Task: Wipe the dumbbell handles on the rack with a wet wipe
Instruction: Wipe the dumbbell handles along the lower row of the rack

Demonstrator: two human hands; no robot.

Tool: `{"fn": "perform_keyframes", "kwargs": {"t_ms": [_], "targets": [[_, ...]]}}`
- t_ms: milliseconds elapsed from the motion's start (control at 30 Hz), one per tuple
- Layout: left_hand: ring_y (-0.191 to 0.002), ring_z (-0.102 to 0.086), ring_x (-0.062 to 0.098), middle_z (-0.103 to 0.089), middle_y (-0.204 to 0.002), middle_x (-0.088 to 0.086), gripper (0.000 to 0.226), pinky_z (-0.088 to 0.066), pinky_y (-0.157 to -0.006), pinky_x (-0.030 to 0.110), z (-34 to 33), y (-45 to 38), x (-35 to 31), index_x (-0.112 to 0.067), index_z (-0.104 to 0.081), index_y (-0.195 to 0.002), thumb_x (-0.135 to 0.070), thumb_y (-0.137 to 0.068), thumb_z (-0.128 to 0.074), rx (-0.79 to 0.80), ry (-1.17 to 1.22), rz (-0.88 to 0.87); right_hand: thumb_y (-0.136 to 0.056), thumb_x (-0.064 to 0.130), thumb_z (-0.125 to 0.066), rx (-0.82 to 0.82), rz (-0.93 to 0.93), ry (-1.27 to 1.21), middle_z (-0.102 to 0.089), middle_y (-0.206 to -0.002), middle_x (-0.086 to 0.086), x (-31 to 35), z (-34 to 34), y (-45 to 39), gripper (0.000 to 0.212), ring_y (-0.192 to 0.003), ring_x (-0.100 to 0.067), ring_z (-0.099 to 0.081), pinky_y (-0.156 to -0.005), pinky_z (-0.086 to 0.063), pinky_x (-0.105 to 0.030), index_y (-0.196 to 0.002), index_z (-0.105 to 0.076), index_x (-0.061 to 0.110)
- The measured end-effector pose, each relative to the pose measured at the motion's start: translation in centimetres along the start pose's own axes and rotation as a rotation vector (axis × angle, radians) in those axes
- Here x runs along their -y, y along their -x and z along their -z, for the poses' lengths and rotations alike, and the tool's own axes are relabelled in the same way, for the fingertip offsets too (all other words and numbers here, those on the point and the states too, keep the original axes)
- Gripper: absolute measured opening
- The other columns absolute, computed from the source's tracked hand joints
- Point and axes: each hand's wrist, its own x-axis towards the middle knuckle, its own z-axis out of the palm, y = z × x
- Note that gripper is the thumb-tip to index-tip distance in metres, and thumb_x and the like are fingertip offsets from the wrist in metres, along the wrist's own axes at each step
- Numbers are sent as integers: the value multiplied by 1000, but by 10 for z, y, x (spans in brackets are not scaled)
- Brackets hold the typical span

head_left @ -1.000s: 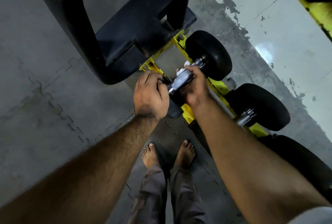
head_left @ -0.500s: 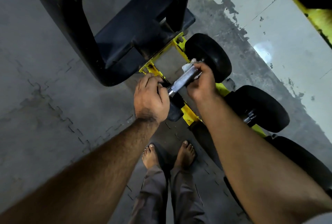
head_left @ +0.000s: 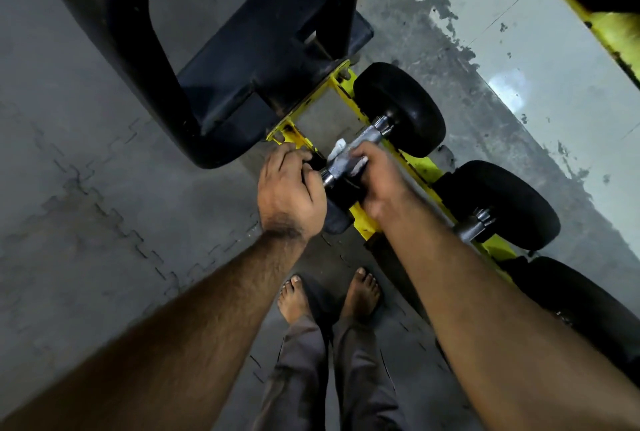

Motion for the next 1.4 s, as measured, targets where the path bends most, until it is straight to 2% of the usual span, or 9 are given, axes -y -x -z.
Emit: {"fn": "perform_keyframes", "kwargs": {"t_ms": [100,267,367,467,700,967,1067,1233,1400], "targets": [[-117,-56,28,-65,-114,14,35,-43,-104,38,0,0,-1,-3,-69,-98,-21,-87,-41,0,-6,0,-84,22,-51,-53,96,-34,-64,-81,-3,17,0,-3,19,-66,-17,-63,-62,-50,-26,-92,-63,9],[-118,-57,29,-65,-115,15,36,-44,-104,43,0,0,1,-4,-68,-99,-22,-87,-40,22,-14,0,-80,21,-59,7,-48,290,-63,-68,-2,-2,-3,13,8,-60,-17,-61,-56,-48,-21,-77,-62,14],[-117,-57,29,-65,-115,15,36,-44,-103,43,0,0,-1,-4,-68,-99,-23,-87,-40,20,-8,4,-60,36,-68,-76,-19,245,-59,-87,-9,11,-1,9,39,-79,-25,-57,-68,-45,-31,-94,-63,16],[-117,-56,30,-64,-116,16,37,-44,-104,42,1,0,-1,-4,-68,-100,-24,-87,-40,13,0,3,-82,21,-59,-53,-26,292,-66,-71,-5,-4,-2,14,10,-62,-20,-63,-58,-49,-24,-80,-65,13],[-110,-59,29,-65,-108,13,32,-48,-98,42,1,-1,0,-4,-67,-94,-21,-86,-41,4,26,-2,-86,15,-60,-123,-2,255,-59,-57,0,4,1,8,21,-52,-16,-56,-50,-45,-23,-65,-61,15],[-102,-59,26,-65,-101,10,30,-48,-94,40,0,-2,-1,-4,-65,-89,-21,-85,-41,4,13,-13,-91,21,-59,-152,-15,151,-61,-55,-1,7,0,9,20,-50,-16,-61,-49,-47,-21,-74,-59,11],[-103,-59,26,-65,-102,10,30,-47,-96,42,-1,-1,1,-4,-66,-90,-22,-86,-41,10,-1,-18,-91,19,-60,-59,-105,207,-67,-72,-6,-13,-2,16,16,-64,-20,-64,-58,-52,-26,-80,-65,9],[-110,-58,28,-65,-107,12,37,-46,-99,47,-1,-3,2,-4,-67,-93,-25,-87,-38,50,-60,-4,-91,24,-60,-161,33,79,-68,-72,-6,7,2,7,31,-62,-19,-66,-55,-52,-24,-114,-67,5],[-113,-58,33,-64,-113,15,46,-36,-112,45,3,-2,-2,-2,-66,-106,-29,-86,-34,140,-220,-88,-88,8,-64,-240,24,241,-71,-83,-9,-26,3,21,6,-78,-24,-68,-68,-54,-31,-85,-69,5]]}}
